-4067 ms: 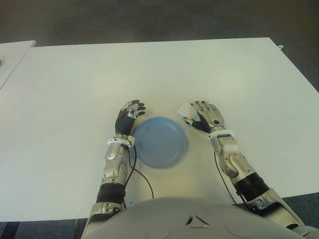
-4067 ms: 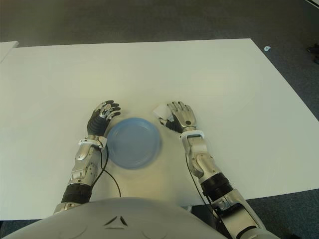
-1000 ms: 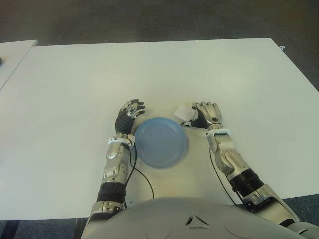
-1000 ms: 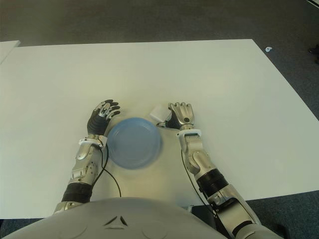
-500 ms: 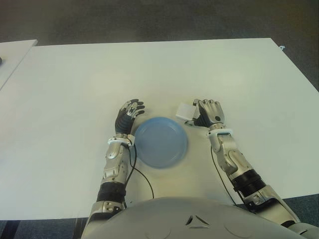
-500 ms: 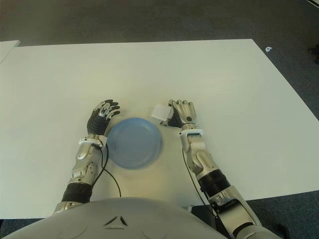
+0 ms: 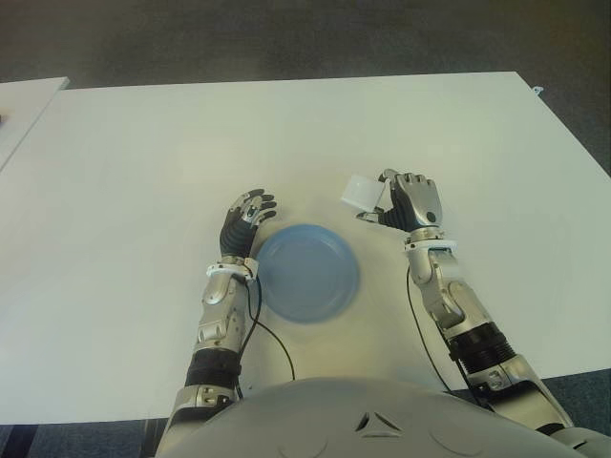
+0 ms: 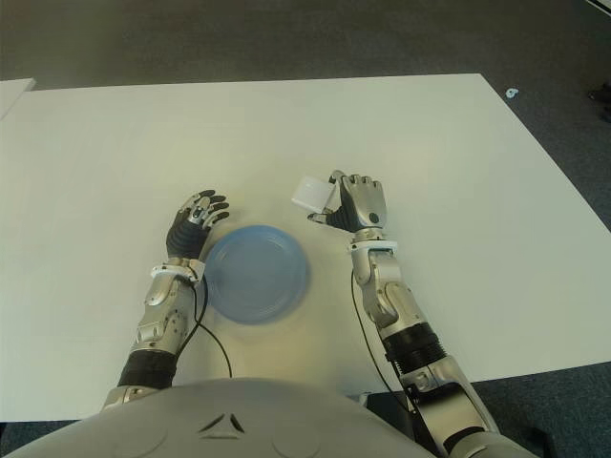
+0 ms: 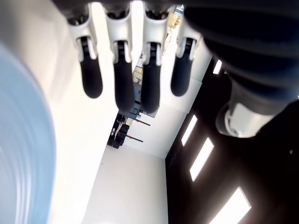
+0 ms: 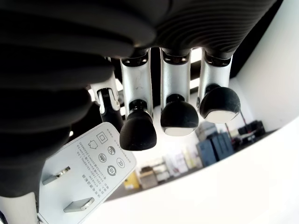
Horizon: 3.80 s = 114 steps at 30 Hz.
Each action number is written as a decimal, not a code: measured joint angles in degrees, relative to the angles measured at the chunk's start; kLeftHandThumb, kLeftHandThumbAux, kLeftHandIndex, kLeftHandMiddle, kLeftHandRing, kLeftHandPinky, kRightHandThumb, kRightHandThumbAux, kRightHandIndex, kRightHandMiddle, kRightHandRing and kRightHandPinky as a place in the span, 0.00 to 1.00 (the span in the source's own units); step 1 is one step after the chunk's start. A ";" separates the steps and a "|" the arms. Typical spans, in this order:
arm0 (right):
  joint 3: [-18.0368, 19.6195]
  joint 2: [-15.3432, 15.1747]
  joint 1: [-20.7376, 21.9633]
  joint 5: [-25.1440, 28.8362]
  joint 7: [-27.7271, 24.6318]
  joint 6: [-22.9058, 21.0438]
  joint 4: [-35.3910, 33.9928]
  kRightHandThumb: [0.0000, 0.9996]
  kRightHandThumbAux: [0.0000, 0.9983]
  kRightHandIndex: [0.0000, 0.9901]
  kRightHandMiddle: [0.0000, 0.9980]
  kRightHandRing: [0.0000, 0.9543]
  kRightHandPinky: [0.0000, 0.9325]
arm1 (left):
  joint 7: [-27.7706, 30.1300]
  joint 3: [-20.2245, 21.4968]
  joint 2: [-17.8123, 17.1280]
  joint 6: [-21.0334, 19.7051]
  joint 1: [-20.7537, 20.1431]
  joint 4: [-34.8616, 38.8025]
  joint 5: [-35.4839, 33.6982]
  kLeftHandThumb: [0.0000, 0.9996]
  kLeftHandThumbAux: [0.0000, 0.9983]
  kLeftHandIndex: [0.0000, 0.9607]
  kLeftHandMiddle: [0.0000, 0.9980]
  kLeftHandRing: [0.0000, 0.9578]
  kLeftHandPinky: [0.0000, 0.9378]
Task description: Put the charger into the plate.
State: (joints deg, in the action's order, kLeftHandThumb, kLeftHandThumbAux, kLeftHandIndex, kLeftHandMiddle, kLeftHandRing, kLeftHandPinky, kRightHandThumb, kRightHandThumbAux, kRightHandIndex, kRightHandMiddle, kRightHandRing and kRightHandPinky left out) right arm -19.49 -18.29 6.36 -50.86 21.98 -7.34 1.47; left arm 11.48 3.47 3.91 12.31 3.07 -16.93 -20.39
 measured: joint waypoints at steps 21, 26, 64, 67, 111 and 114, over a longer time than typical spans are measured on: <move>0.49 1.67 -3.65 0.38 -0.54 2.13 -8.14 0.75 0.71 0.44 0.87 0.92 0.95 | 1.13 0.22 0.01 0.60 -0.15 -1.17 -0.04 0.00 0.58 0.34 0.39 0.38 0.37; 0.42 1.67 -4.16 0.71 -1.61 3.44 -8.85 0.75 0.71 0.45 0.87 0.91 0.94 | 1.13 0.23 0.01 0.92 -0.15 -1.29 -0.04 0.00 0.57 0.34 0.39 0.39 0.37; -1.51 -6.01 -7.17 4.95 -15.15 21.68 -12.55 0.41 0.34 0.10 0.11 0.12 0.12 | 0.01 0.00 0.04 1.45 -0.42 -1.51 0.04 0.01 0.59 0.34 0.39 0.39 0.37; -1.44 -7.05 -7.07 5.82 -17.95 22.07 -12.74 0.37 0.26 0.03 0.04 0.04 0.04 | -0.22 -0.05 0.04 1.42 -0.43 -1.38 0.04 0.01 0.60 0.34 0.39 0.39 0.38; 5.07 -5.22 -5.80 18.91 -26.54 24.36 -5.63 0.17 0.20 0.00 0.00 0.00 0.00 | -1.10 -0.33 0.03 1.32 -0.45 -1.07 0.66 0.02 0.63 0.35 0.43 0.42 0.41; 7.94 -1.48 -3.32 23.47 -23.11 24.35 1.48 0.16 0.27 0.00 0.00 0.00 0.00 | -1.16 -0.36 0.02 1.54 -0.47 -1.24 0.93 0.02 0.62 0.36 0.43 0.43 0.42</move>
State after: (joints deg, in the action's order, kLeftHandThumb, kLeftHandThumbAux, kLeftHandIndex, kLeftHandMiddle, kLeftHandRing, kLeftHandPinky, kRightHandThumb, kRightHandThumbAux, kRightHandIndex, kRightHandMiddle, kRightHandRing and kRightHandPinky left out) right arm -11.55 -19.77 3.05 -27.39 -1.13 17.02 2.95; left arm 10.32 3.11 3.93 13.86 2.60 -18.17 -19.45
